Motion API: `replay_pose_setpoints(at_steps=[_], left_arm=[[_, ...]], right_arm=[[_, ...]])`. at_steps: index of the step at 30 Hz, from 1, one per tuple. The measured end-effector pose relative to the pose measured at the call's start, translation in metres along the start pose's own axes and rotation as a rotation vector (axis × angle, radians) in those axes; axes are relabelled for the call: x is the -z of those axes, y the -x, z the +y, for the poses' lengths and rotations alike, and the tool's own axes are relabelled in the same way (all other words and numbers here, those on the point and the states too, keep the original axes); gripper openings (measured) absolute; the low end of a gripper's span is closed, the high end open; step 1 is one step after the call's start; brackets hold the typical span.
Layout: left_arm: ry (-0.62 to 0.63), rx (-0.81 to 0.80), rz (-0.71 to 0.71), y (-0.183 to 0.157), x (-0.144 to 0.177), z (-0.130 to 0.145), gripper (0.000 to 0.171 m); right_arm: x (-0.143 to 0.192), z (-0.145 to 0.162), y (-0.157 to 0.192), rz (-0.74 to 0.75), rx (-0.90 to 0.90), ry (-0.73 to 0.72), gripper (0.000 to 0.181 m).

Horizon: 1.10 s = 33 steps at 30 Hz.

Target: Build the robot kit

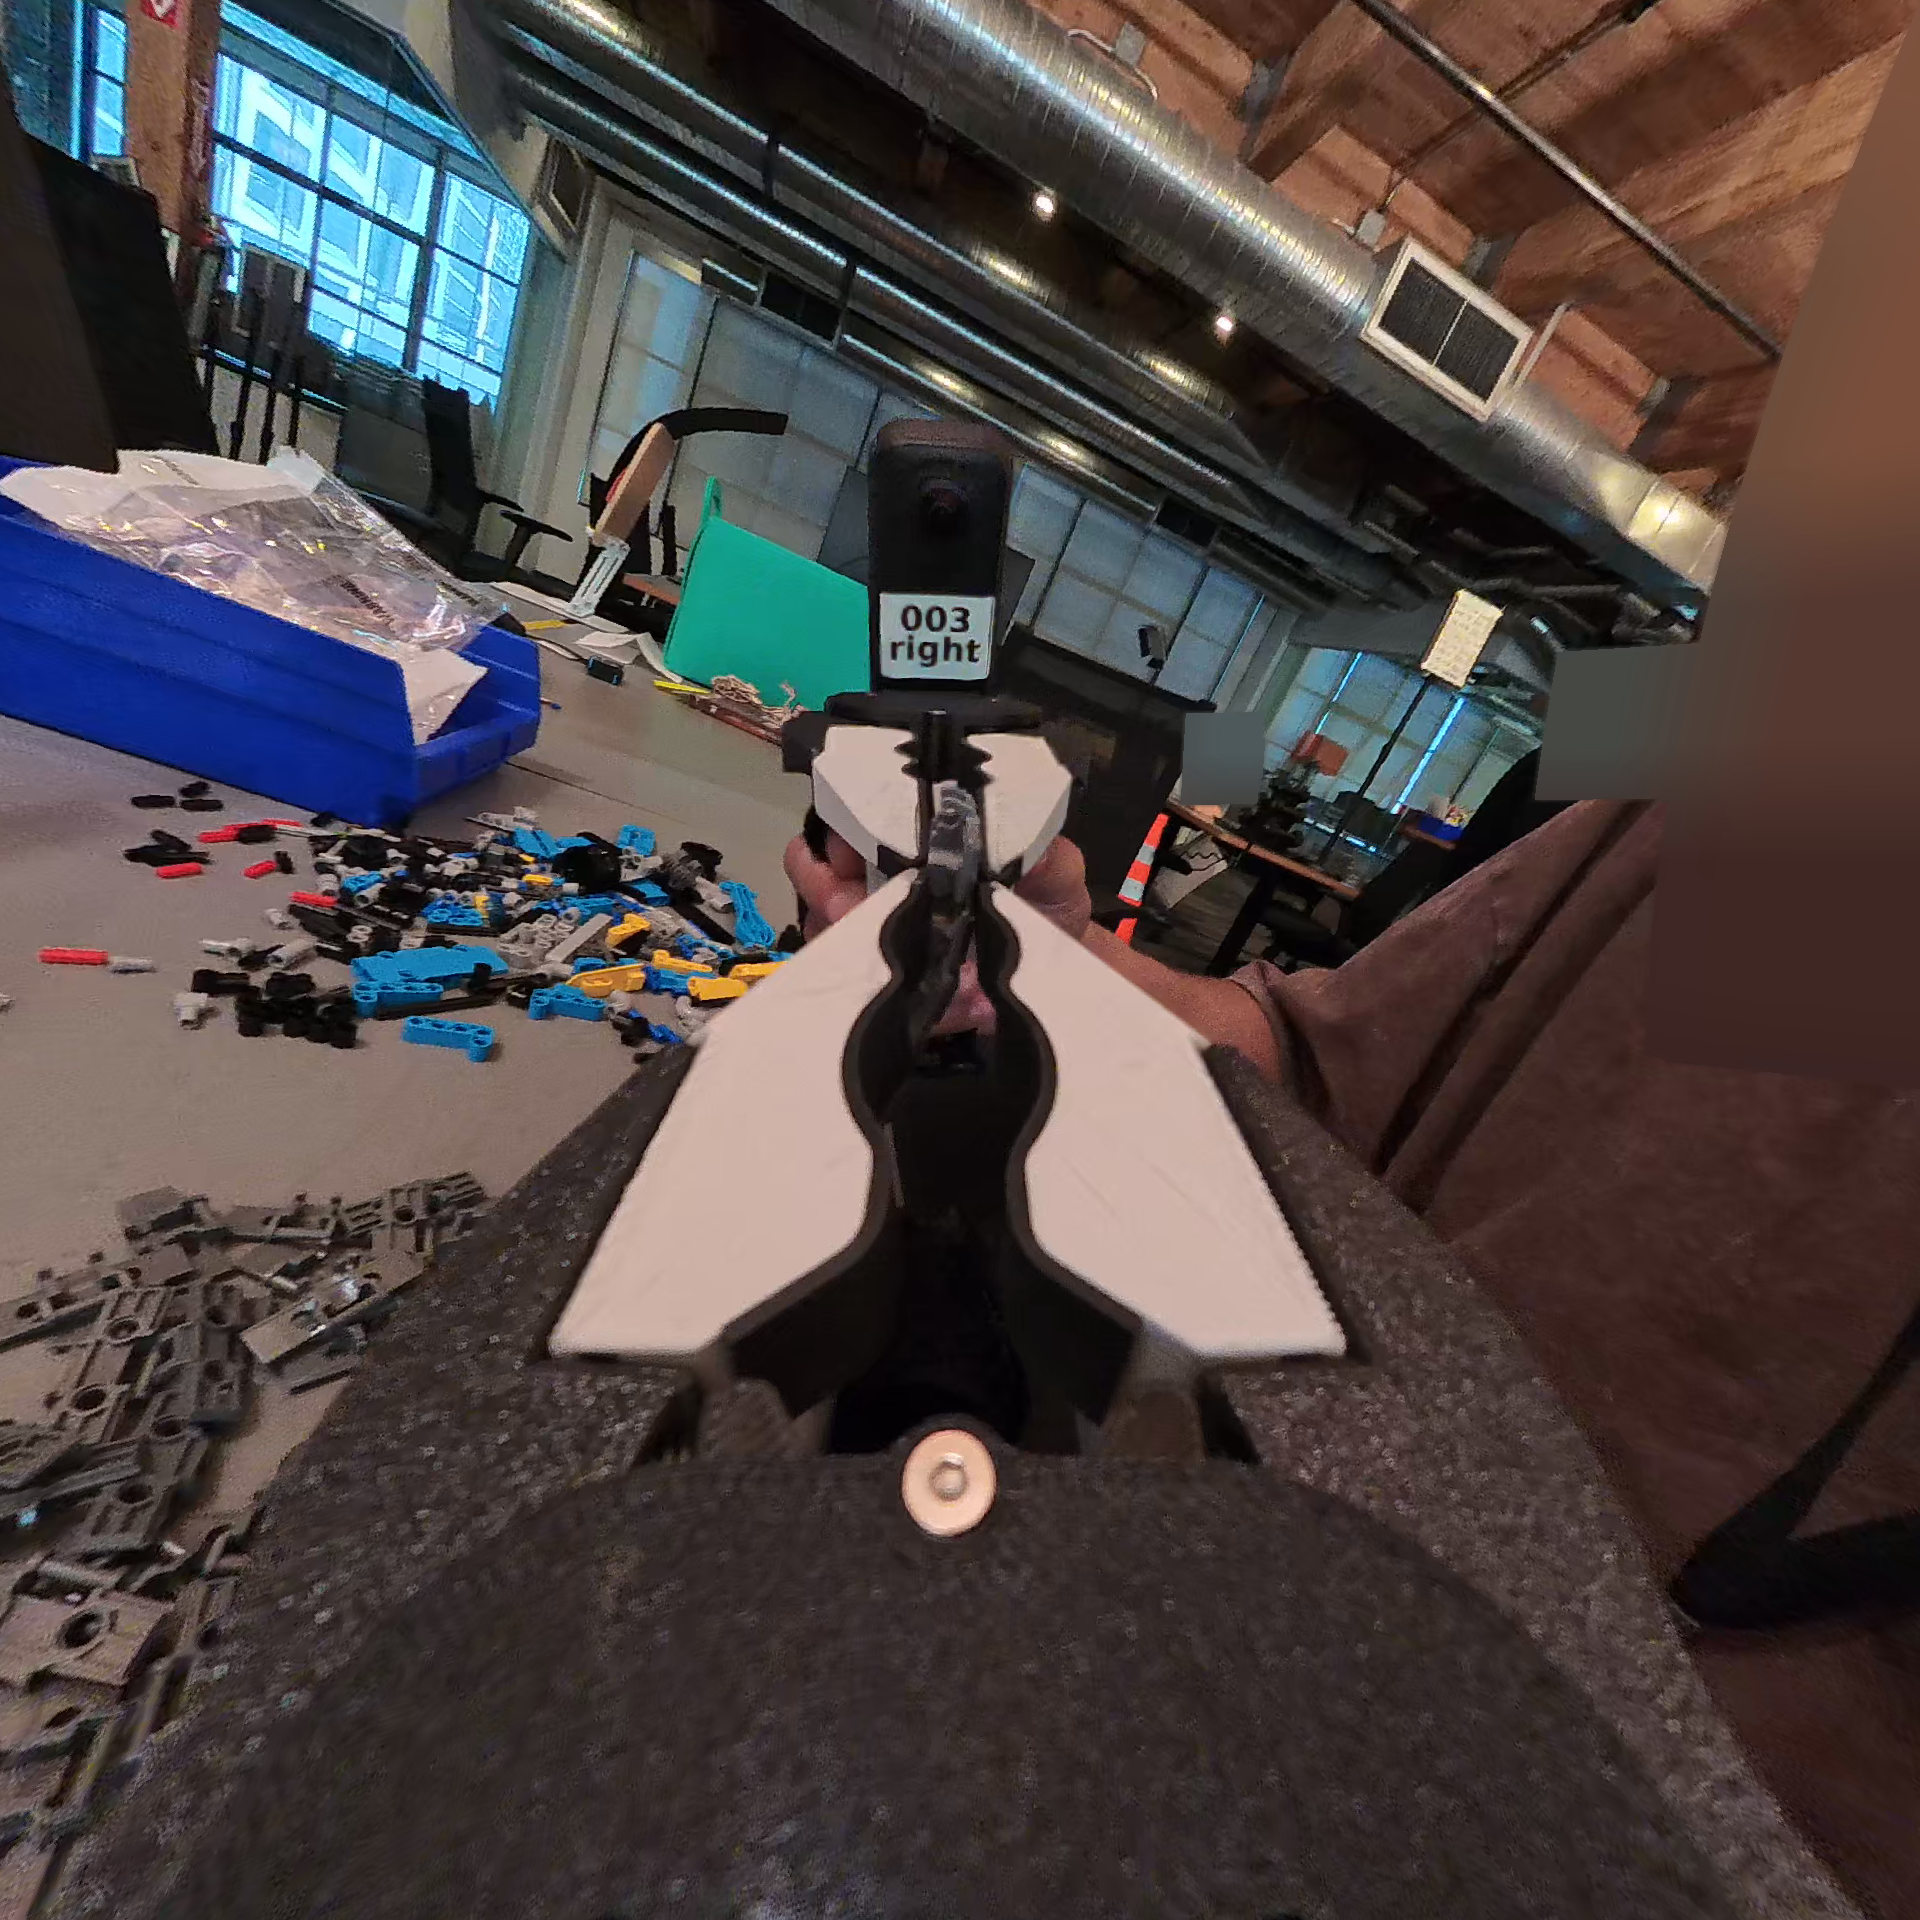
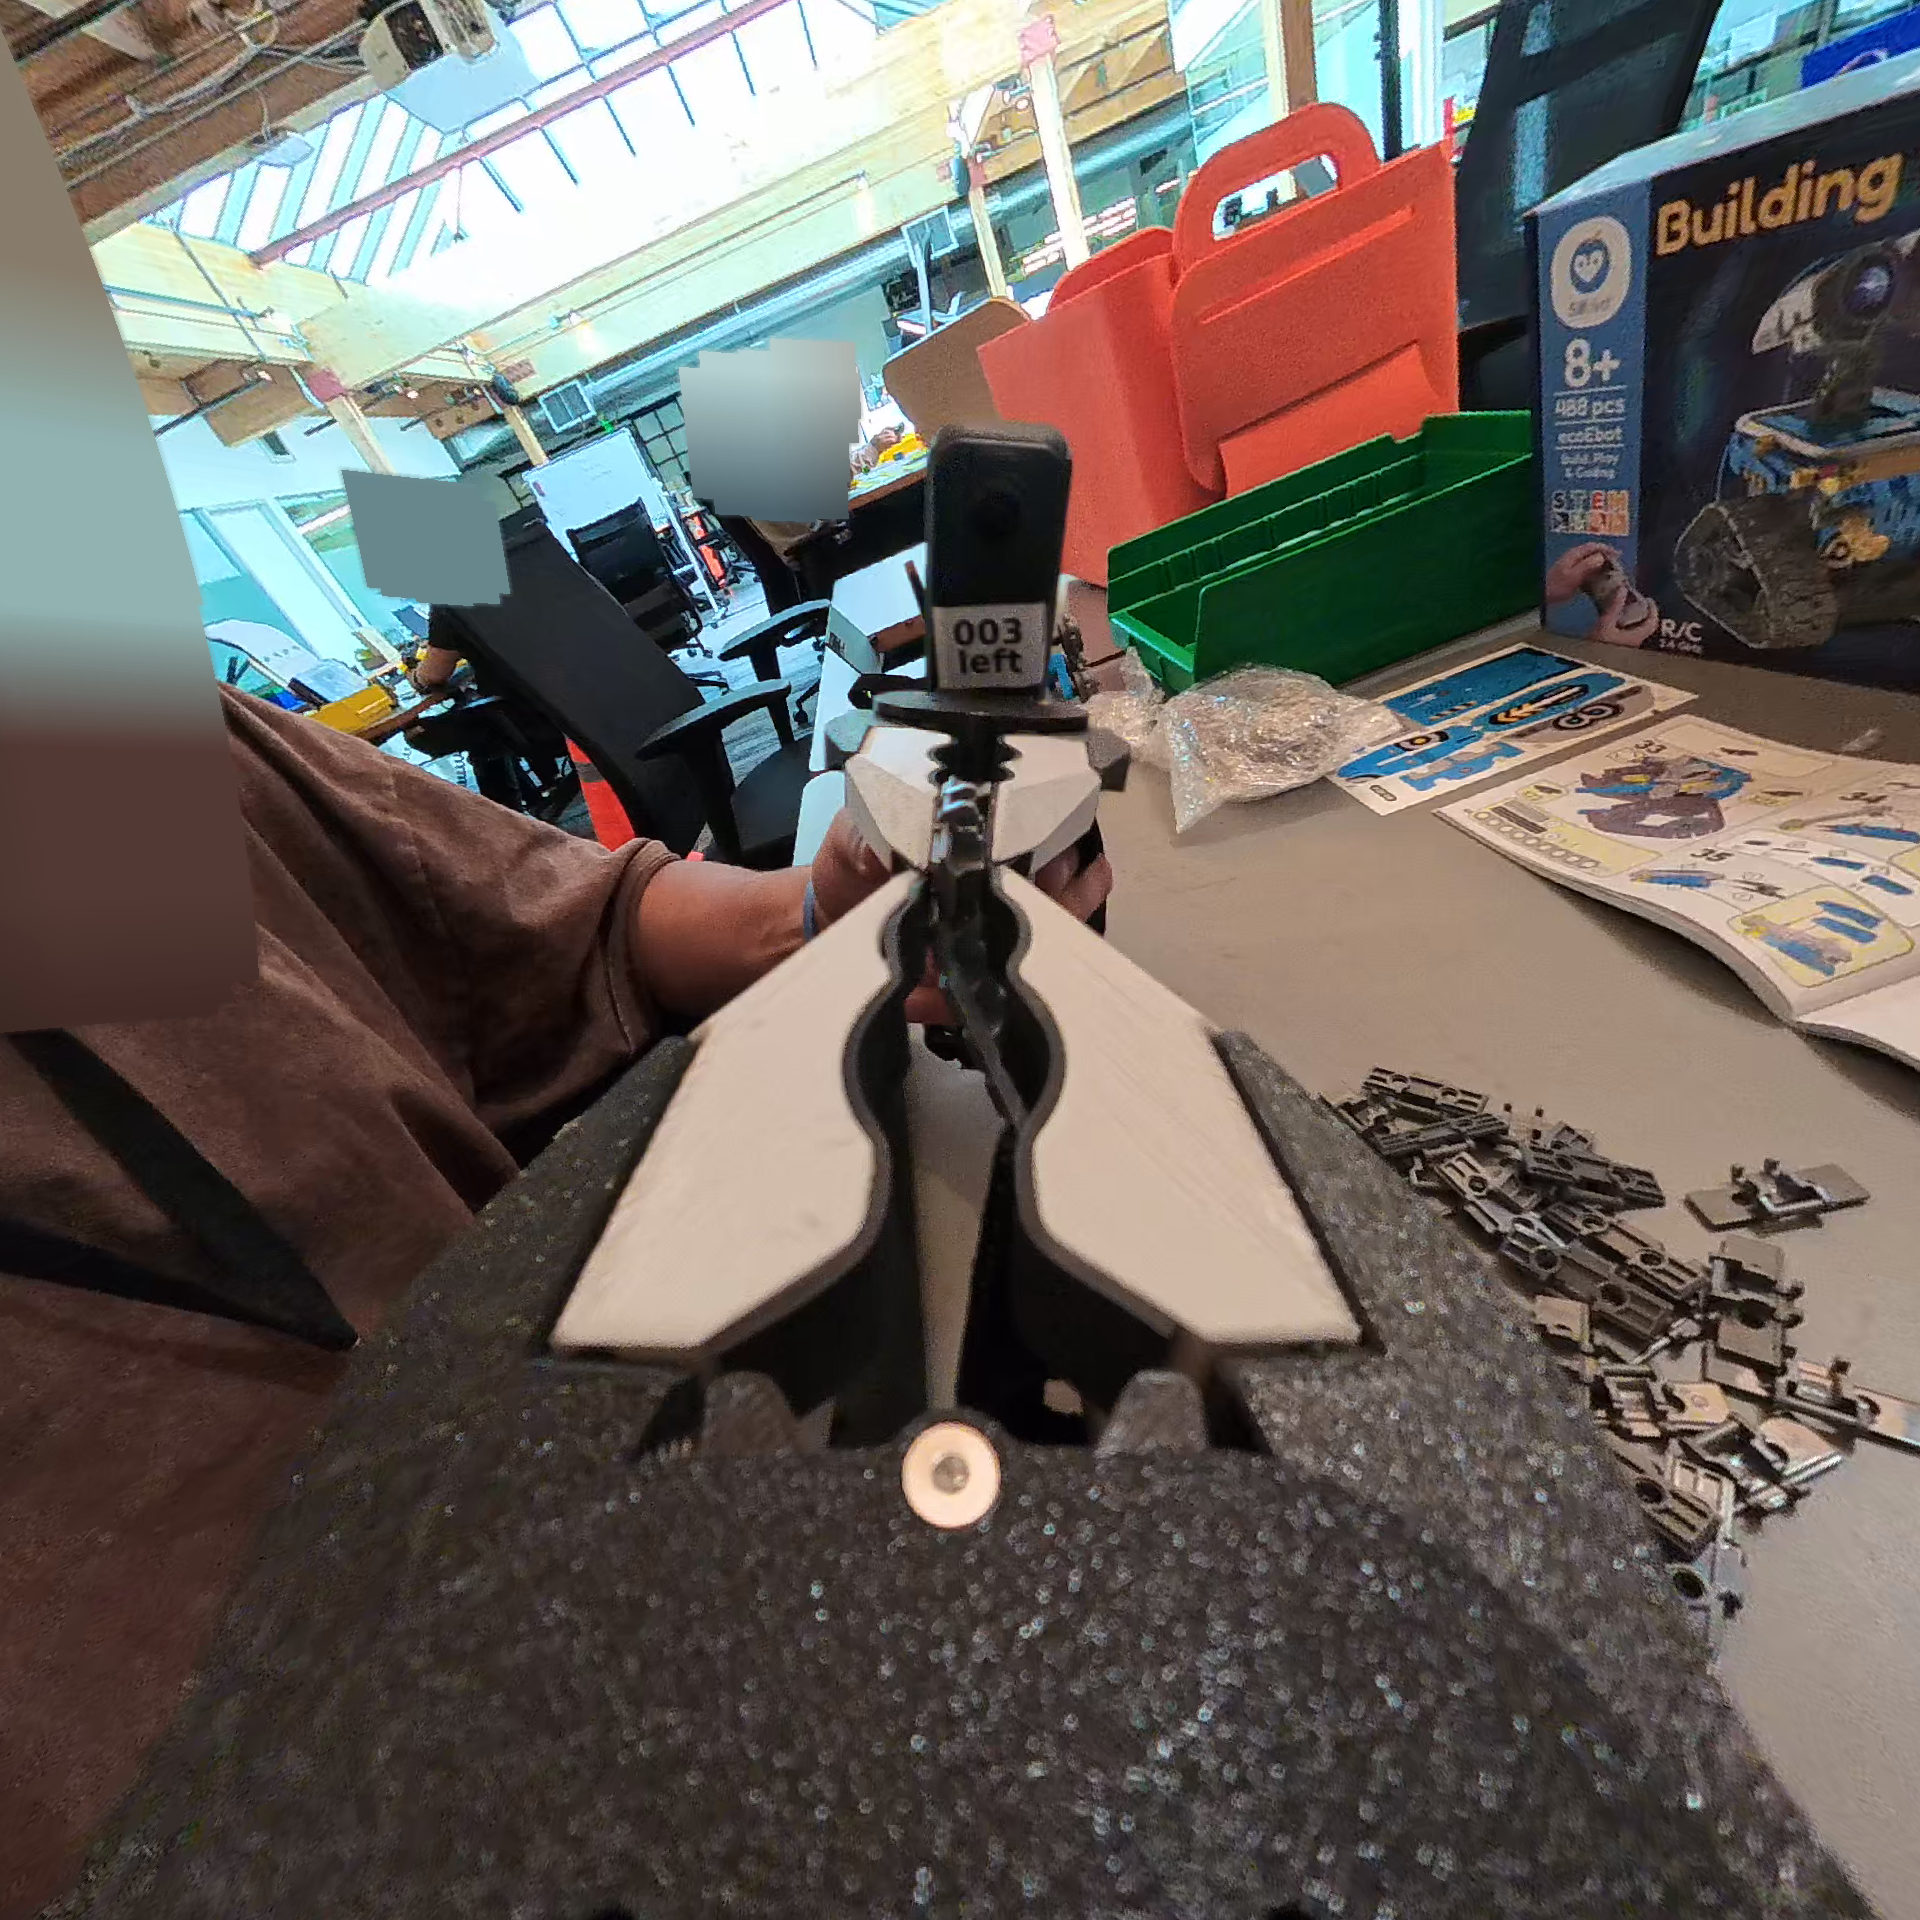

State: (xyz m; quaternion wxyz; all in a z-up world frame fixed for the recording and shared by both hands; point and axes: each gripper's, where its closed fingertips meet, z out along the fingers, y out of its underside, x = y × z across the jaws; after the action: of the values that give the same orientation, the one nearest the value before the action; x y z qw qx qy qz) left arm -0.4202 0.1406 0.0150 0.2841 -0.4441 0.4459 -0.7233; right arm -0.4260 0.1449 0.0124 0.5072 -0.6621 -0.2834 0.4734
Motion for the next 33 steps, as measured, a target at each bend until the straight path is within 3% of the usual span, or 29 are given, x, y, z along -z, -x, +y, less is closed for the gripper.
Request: replay_pose_setpoints(at_steps=[15,22,25,28,33], left_arm=[[0.013,0.084,0.006,0.004,0.0,0.001,0.006],[0.033,-0.104,-0.087,0.004,-0.002,-0.003,0.007],[0.027,-0.069,-0.09,0.009,0.0,-0.002,0.007],[-0.027,0.02,-0.08,0.016,0.007,-0.008,0.006],[-0.063,0.119,-0.038,0.021,0.013,-0.01,0.007]], right_arm=[[0.0,0.001,-0.004,0.025,-0.063,-0.014,0.007],[0.003,-0.004,-0.005,-0.064,-0.179,-0.072,0.008],[0.002,-0.002,-0.01,-0.064,-0.195,-0.089,0.009],[0.005,0.001,-0.016,-0.059,-0.214,-0.081,0.029],[0.002,0.003,-0.024,-0.003,-0.15,-0.091,0.015]])
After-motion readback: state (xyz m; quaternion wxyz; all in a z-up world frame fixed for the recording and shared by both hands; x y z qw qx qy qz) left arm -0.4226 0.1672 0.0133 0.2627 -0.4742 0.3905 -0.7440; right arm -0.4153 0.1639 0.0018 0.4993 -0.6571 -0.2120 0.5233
